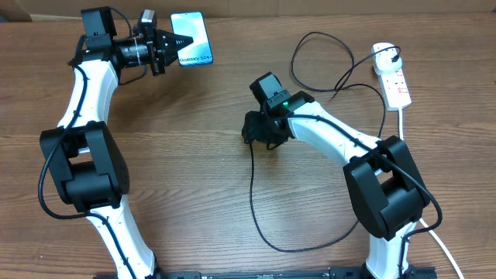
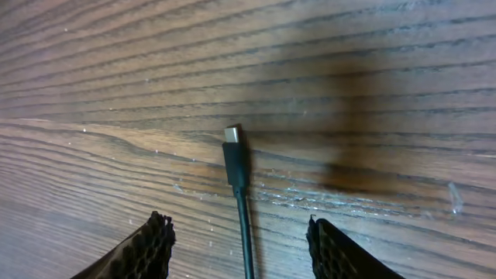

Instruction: Plug charger to phone and switch on socket

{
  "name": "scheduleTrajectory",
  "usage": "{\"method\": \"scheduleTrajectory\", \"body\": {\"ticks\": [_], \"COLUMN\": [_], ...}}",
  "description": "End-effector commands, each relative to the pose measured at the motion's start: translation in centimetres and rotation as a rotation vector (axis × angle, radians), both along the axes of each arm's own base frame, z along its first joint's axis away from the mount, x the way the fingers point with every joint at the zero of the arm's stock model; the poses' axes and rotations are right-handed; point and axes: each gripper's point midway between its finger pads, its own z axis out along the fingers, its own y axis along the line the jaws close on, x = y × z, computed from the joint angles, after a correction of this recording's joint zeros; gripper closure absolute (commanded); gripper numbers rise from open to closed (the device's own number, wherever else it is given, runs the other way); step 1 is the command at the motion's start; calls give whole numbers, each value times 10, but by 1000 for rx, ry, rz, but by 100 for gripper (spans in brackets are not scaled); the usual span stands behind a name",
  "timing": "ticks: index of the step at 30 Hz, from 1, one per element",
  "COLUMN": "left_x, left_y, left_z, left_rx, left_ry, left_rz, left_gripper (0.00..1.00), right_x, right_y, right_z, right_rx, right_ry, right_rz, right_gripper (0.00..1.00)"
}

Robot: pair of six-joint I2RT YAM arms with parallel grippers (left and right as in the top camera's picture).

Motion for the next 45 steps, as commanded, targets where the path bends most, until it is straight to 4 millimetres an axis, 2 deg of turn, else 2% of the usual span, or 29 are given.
{"method": "scheduleTrajectory", "body": {"ticks": [1, 4, 11, 14, 26, 37, 45], "left_x": [-2, -2, -2, -2, -2, -2, -2], "left_y": [3, 3, 3, 3, 3, 3, 3], "left_z": [15, 15, 15, 15, 15, 15, 15], "left_rx": [-10, -9, -9, -9, -9, -9, -9], "left_ry": [-46, -50, -50, -49, -49, -49, -49], "left_rz": [-12, -13, -13, -13, -13, -13, -13], "left_gripper": [96, 96, 96, 96, 96, 96, 96], "right_x": [-5, -6, -2, -1, 2, -5, -5], "right_y": [0, 2, 13, 11, 9, 21, 19], "right_z": [-22, -26, -24, -24, -25, -24, -26], "right_rx": [-30, -36, -32, -43, -57, -56, -71], "right_ry": [31, 26, -20, -29, -42, -49, -55], "right_rz": [16, 42, 59, 52, 45, 76, 72], "right_gripper": [45, 45, 47, 52, 55, 55, 60]}}
